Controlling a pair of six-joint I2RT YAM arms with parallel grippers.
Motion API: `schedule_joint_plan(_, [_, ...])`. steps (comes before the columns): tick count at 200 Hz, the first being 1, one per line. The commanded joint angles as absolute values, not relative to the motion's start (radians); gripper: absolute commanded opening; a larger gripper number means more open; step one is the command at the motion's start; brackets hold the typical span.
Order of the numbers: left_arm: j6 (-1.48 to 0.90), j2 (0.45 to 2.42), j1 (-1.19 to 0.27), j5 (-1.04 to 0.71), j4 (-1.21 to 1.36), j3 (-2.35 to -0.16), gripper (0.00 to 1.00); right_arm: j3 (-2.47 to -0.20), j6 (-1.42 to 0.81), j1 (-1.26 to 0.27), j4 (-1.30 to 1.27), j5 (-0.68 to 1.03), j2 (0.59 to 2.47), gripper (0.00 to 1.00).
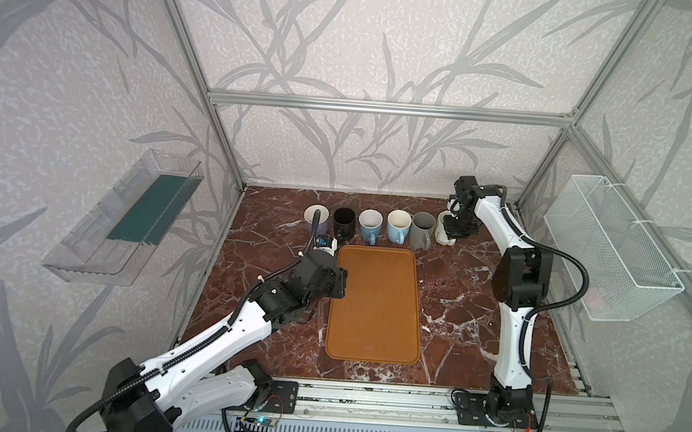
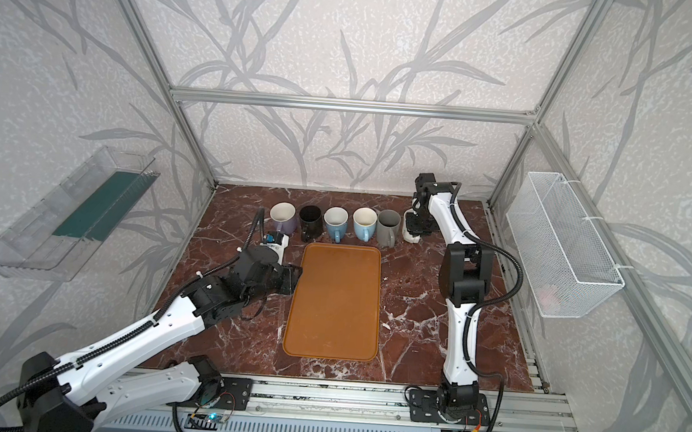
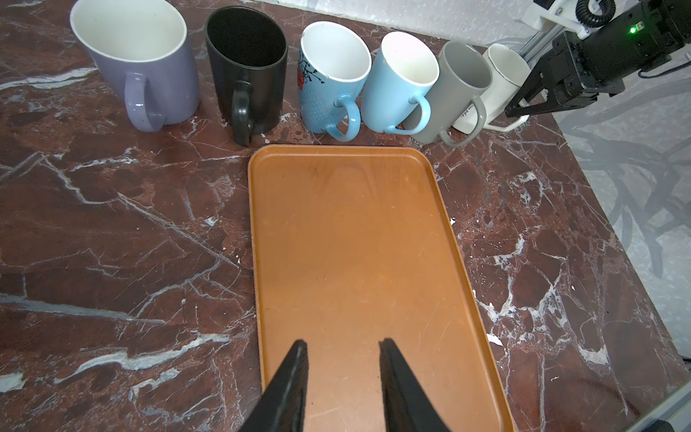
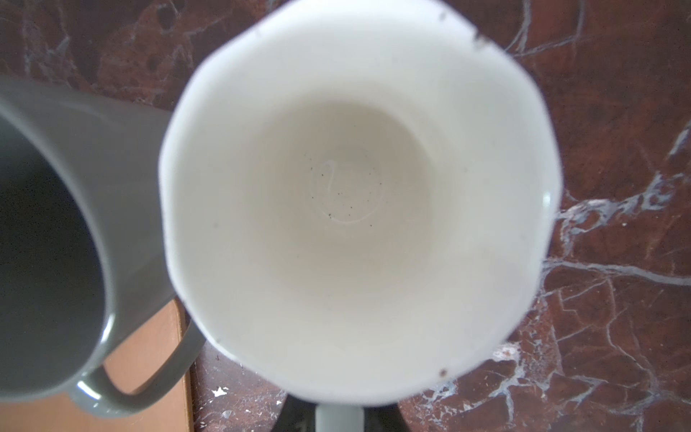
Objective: Turn the mug right side up
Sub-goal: 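Lower the white mug upright beside the grey mug and open the right gripper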
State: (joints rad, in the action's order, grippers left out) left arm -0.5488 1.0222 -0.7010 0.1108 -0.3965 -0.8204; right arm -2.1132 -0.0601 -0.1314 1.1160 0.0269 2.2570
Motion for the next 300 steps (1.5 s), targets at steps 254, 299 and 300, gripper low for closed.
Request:
schedule_joint_plan(254, [-0.545, 0.974, -0.699, 0.150, -0.442, -0.849, 0.39, -2.046, -0.062, -0.126, 1.073, 0.028, 2.148, 0.32])
schedule_joint_plan(299, [-0.527, 0.970, -0.697, 0.165, -0.437, -0.852, 0.40, -2.046, -0.055, -0.126, 1.080, 0.020, 2.107, 0.33])
schedule_joint_plan(300, [-0.527, 0.970, -0.696, 0.165, -0.435, -0.852, 0.40, -2.045, -0.055, -0.126, 1.081, 0.020, 2.106, 0.33])
